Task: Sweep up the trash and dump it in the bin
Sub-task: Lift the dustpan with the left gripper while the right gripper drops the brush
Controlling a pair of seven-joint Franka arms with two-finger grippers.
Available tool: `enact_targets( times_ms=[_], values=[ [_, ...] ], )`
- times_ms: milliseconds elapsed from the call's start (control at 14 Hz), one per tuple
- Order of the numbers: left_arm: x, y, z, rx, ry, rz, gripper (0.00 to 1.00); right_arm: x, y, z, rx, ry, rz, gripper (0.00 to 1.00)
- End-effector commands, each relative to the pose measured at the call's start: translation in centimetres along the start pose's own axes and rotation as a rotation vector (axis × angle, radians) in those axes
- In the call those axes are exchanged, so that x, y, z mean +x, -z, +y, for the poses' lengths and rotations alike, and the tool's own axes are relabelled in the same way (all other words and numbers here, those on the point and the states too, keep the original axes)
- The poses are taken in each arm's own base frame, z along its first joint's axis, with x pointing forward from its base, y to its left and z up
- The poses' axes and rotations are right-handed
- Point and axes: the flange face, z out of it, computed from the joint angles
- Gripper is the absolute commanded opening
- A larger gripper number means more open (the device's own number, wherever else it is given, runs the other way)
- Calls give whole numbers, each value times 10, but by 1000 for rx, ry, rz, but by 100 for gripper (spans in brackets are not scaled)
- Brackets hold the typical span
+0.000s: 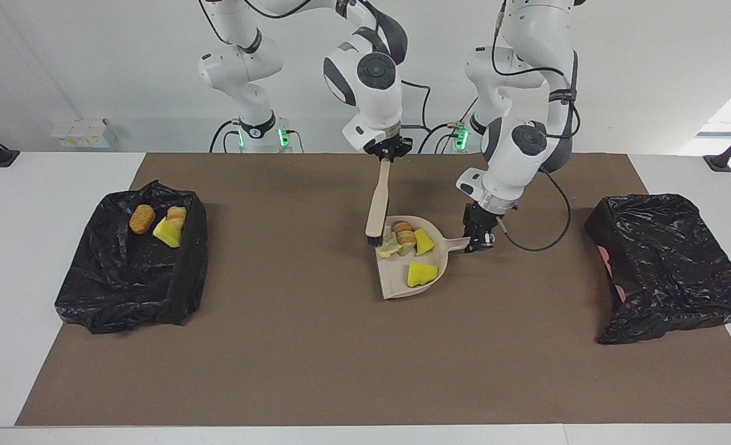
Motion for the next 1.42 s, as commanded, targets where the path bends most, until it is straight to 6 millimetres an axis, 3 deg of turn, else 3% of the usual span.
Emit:
enact_targets(
  times_ms=[0,142,427,641,783,1068,1139,1353],
  values=[
    [-7,17,-25,20,-2,34,0,-17,7,8,-51,94,54,0],
    [-24,28,-40,17,2,34,0,-26,4,5,-59,118,66,0],
    [-59,72,-86,-39,-16,40,0,-46,-10,13,-66,171,102,0],
    [-96,103,-103,-29,1,40,0,-61,-34,13,-79,179,89,0],
    [-120,139,-114,-31,-4,38,0,-74,-63,10,-97,164,74,0],
    [-198,181,-123,-18,-53,13,0,-105,-111,-3,-115,124,77,0],
    [-227,187,-122,-21,-88,-16,0,-114,-122,-4,-119,127,81,0],
    [-304,204,-111,-7,-96,-40,0,-115,-143,3,-127,131,82,0]
  ],
)
